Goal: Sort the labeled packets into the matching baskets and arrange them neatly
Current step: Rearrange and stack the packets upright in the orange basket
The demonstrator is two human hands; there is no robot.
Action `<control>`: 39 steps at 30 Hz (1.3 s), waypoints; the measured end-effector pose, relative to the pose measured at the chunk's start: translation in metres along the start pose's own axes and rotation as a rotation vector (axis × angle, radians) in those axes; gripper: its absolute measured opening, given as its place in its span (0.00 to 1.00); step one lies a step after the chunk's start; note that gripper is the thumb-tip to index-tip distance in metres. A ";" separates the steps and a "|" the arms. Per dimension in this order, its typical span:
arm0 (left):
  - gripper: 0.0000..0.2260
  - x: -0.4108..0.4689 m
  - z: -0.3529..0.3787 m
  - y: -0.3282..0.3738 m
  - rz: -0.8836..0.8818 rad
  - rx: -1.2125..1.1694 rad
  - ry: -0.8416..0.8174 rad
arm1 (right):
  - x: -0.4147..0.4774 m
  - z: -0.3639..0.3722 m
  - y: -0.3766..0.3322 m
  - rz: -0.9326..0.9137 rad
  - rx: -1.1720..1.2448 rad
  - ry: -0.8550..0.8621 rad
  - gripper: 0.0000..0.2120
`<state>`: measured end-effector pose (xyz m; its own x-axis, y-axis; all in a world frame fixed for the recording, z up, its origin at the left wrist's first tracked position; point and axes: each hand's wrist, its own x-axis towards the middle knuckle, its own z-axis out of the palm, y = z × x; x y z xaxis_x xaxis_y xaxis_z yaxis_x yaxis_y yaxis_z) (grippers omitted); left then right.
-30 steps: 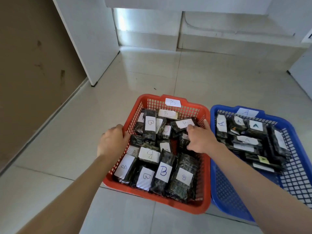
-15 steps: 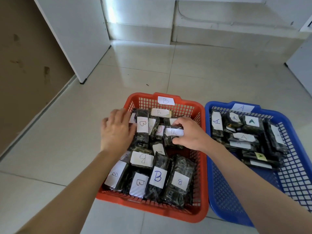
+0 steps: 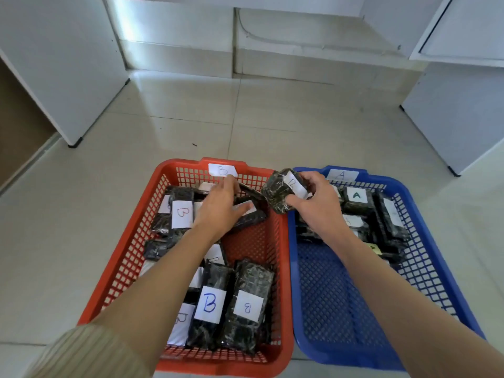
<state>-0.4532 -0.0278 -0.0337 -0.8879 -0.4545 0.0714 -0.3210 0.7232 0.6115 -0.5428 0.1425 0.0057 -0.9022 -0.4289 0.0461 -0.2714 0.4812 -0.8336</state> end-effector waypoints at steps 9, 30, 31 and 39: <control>0.08 0.012 -0.001 0.019 -0.349 -0.289 0.213 | -0.006 -0.002 0.000 0.031 0.123 -0.014 0.19; 0.11 -0.031 -0.056 -0.013 0.128 0.380 0.024 | -0.013 0.013 -0.014 0.049 0.264 0.031 0.21; 0.12 -0.028 -0.042 -0.004 0.168 0.448 -0.085 | -0.012 0.009 -0.011 0.050 0.266 0.051 0.21; 0.25 -0.004 0.004 0.010 0.076 0.857 -0.270 | -0.013 -0.020 0.002 -0.045 0.137 0.068 0.22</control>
<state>-0.4536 -0.0168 -0.0311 -0.9292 -0.3303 -0.1656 -0.2980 0.9349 -0.1926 -0.5381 0.1646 0.0142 -0.9120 -0.3929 0.1178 -0.2675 0.3522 -0.8969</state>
